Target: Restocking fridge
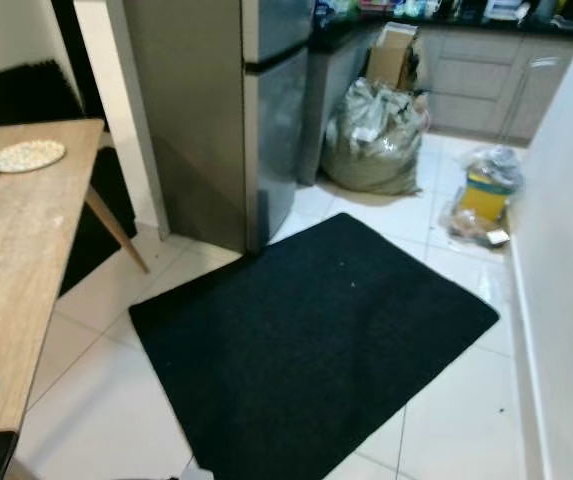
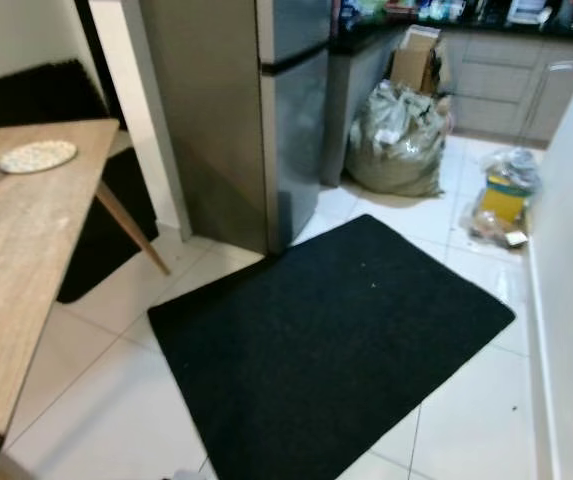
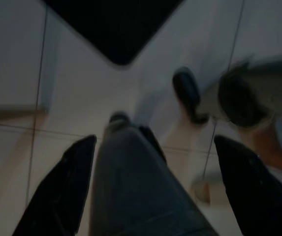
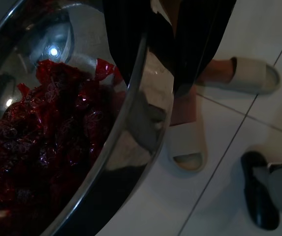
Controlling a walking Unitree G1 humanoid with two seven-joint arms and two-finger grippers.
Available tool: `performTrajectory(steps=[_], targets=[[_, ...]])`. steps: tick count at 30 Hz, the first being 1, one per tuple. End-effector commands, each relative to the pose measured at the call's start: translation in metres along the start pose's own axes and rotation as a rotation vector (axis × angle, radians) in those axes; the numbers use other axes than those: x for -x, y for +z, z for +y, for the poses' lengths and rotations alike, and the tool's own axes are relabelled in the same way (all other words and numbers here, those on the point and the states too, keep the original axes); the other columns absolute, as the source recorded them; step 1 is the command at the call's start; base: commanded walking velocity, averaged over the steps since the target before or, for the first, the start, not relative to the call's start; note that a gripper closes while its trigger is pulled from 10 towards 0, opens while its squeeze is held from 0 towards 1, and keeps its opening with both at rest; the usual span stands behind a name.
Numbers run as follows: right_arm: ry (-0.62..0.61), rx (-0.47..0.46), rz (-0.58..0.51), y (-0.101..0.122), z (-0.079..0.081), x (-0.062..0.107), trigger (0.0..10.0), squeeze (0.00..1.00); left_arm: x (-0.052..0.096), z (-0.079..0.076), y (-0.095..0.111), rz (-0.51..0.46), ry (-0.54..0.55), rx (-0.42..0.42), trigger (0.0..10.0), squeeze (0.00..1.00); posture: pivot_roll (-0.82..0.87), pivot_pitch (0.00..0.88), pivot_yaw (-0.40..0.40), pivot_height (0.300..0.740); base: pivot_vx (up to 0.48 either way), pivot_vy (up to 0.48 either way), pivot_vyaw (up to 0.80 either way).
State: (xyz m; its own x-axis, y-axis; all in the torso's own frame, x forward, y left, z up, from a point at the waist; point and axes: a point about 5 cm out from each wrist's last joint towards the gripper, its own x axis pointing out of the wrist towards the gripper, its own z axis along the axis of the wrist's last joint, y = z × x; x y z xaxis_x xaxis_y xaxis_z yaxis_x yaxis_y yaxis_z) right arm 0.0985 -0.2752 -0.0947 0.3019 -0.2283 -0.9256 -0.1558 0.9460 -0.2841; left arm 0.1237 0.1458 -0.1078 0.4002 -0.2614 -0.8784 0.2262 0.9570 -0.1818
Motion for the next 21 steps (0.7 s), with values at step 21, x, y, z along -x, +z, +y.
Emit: performTrajectory(steps=[21], targets=[[0.028, 0.002, 0.042, -0.0103, 0.0054, 0.0005, 10.0, 0.0, 0.0009, 0.0007, -0.0038, 0.019, -0.014, -0.013, 10.0, 0.0, -0.05, 0.0, -0.011, 0.74, 0.036, 0.0, -0.22]])
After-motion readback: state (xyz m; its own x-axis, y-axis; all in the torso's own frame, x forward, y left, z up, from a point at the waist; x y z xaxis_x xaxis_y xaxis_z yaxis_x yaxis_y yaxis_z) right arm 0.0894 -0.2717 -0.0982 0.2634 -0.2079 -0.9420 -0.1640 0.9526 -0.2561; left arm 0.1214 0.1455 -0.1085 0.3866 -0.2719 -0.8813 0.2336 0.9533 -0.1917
